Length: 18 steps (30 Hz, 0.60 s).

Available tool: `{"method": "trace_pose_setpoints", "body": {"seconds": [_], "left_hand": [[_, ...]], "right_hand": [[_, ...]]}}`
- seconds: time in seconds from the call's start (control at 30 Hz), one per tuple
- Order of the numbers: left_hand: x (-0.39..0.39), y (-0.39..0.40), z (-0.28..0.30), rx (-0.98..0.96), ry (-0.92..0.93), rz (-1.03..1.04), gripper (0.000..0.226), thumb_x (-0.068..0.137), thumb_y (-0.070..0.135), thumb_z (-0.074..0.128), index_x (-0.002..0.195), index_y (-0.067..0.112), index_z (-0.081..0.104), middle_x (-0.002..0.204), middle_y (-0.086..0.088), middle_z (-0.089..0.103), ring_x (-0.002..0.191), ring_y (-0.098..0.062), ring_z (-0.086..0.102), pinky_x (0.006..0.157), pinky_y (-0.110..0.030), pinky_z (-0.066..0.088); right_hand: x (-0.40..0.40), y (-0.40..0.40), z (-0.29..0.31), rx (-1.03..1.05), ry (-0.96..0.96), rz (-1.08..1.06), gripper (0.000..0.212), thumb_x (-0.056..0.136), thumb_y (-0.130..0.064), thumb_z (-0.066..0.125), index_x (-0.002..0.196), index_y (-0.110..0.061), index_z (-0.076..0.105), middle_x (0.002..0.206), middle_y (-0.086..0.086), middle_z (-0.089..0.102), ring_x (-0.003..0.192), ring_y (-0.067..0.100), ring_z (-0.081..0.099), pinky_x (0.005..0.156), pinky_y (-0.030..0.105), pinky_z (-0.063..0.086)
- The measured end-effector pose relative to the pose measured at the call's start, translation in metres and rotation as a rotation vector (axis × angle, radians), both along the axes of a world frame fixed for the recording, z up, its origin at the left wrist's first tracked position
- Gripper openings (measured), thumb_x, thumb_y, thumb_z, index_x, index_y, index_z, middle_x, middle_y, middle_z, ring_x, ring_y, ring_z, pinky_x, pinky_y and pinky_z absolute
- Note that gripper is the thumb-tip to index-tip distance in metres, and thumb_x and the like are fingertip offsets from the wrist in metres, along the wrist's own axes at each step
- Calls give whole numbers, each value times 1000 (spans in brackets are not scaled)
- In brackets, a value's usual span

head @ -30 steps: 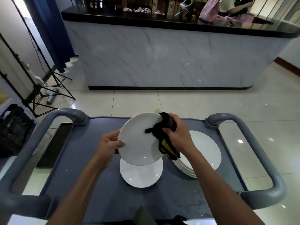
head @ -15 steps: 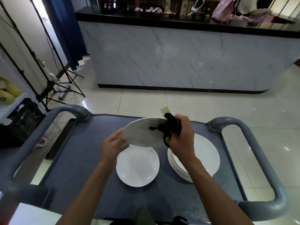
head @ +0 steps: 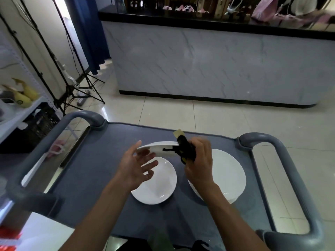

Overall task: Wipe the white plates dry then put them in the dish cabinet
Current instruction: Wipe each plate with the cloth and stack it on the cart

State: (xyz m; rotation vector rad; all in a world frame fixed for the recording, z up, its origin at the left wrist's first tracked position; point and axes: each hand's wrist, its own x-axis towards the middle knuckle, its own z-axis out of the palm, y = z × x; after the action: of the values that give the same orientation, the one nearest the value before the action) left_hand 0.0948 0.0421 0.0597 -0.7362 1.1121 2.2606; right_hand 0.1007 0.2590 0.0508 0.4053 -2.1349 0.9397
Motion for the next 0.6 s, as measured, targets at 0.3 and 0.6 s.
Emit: {"method": "trace_pose_setpoints", "body": {"seconds": [0.3, 0.6], "left_hand": [[8, 11, -3, 83, -4, 155, 14, 71, 9, 63, 84, 6, 59, 82, -10, 69, 72, -27, 72, 57, -27, 50], [14, -3, -11, 90, 80, 161, 24, 97, 5, 50, 114, -8, 61, 102, -18, 74, 84, -26, 75, 64, -33, 62]], "right_hand": [[20, 15, -22, 123, -39, 94, 51, 78, 6, 74, 116, -16, 49, 117, 0, 46, 100, 26, 48, 87, 35, 44], [27, 36, -32, 208, -126, 195, 53, 75, 7, 77, 125, -4, 64, 125, 12, 57, 116, 32, 54, 100, 38, 46]]}}
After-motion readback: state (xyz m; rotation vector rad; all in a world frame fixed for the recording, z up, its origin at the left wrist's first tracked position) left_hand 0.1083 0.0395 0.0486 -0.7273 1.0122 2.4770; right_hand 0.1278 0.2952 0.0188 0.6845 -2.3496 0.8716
